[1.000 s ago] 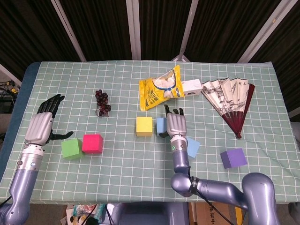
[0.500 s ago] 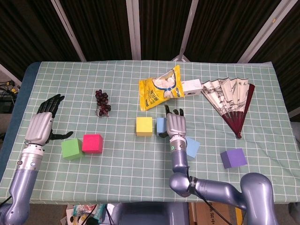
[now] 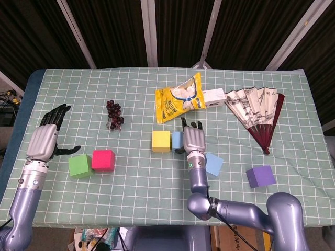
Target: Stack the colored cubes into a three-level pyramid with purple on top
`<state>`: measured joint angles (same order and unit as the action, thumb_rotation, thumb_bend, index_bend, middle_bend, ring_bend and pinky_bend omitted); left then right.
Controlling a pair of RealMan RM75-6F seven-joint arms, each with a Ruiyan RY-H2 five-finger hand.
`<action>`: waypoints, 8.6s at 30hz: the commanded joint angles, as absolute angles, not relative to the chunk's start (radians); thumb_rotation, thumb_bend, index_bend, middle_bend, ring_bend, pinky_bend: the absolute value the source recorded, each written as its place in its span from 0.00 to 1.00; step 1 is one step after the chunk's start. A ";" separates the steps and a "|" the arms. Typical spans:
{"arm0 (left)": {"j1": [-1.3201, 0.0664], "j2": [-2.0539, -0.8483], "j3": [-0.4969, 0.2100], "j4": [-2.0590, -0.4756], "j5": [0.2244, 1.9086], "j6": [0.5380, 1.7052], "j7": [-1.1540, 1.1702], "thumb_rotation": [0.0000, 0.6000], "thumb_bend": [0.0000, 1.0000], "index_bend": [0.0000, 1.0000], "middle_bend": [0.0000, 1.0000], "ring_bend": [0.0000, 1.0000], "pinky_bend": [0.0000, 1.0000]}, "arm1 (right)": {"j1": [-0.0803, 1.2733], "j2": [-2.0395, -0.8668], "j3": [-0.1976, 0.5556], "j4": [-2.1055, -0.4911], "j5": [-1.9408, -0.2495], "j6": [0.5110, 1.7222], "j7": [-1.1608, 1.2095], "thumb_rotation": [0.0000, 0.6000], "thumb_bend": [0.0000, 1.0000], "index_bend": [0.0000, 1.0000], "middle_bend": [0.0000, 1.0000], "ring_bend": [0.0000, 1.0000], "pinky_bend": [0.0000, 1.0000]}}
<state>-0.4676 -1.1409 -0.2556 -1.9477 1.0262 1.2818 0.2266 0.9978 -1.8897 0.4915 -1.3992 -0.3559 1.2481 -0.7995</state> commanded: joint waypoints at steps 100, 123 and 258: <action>-0.464 -1.120 -0.244 -1.998 1.059 1.300 0.245 1.00 0.13 0.00 0.00 0.00 0.00 | 0.855 -1.691 0.384 -1.830 -0.394 1.403 -0.815 1.00 0.14 0.00 0.07 0.00 0.00; -0.468 -1.123 -0.240 -2.009 1.060 1.293 0.252 1.00 0.12 0.00 0.00 0.00 0.00 | 0.769 -1.586 0.292 -1.908 -0.362 1.461 -0.843 1.00 0.14 0.00 0.07 0.00 0.00; -0.477 -1.129 -0.249 -1.987 1.009 1.278 0.251 1.00 0.13 0.00 0.00 0.00 0.00 | 0.780 -1.818 0.320 -1.489 -0.610 1.419 -0.740 1.00 0.34 0.38 0.37 0.16 0.00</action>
